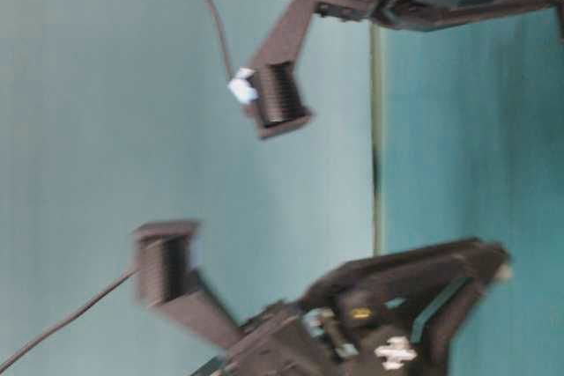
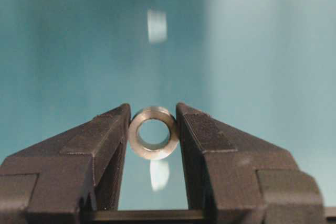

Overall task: Insert the washer onto the shaft with both hands.
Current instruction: 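Close left gripper on the washer and right gripper on the shaft hex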

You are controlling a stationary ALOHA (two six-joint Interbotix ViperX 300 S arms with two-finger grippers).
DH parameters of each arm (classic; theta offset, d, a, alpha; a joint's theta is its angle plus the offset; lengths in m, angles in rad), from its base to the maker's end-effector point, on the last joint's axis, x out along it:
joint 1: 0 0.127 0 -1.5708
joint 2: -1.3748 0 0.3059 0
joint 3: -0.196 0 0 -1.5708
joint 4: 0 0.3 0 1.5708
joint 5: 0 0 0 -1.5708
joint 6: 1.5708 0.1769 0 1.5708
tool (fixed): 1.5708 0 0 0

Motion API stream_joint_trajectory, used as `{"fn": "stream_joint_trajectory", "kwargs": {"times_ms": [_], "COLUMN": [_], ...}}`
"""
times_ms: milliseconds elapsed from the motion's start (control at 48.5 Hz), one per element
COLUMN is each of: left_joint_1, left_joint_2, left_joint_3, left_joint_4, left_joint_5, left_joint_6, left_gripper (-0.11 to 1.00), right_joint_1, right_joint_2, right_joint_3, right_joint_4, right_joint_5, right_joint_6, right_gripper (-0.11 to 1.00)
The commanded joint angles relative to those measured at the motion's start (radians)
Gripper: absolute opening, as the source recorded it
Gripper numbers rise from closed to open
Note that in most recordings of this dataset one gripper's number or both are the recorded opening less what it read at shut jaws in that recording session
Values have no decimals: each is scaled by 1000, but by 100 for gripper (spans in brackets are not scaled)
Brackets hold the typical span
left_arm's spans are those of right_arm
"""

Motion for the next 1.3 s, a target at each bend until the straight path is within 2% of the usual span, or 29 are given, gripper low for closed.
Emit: {"fn": "stream_joint_trajectory", "kwargs": {"times_ms": [0, 247, 495, 680, 927, 1175, 1278], "left_joint_1": [-2, -2, -2, -5, -5, -8, -9], "left_joint_2": [-49, -118, -146, -147, -140, -135, -135], "left_joint_3": [21, 118, 167, 170, 170, 166, 164], "left_joint_4": [2, 2, 2, 2, 2, 2, 2], "left_joint_5": [-69, -249, -385, -433, -477, -500, -512], "left_joint_6": [0, -11, -17, -17, -18, -21, -25], "left_gripper": [36, 36, 36, 36, 36, 36, 36], "right_joint_1": [3, 3, 20, 57, 100, 101, 104], "right_joint_2": [-40, -89, -149, -187, -216, -227, -225], "right_joint_3": [6, 81, 181, 250, 307, 342, 356], "right_joint_4": [5, 5, 5, 6, 8, 9, 9], "right_joint_5": [-40, -175, -383, -541, -647, -724, -769], "right_joint_6": [23, 72, 83, 86, 92, 170, 183], "right_gripper": [0, 0, 0, 0, 0, 0, 0]}}
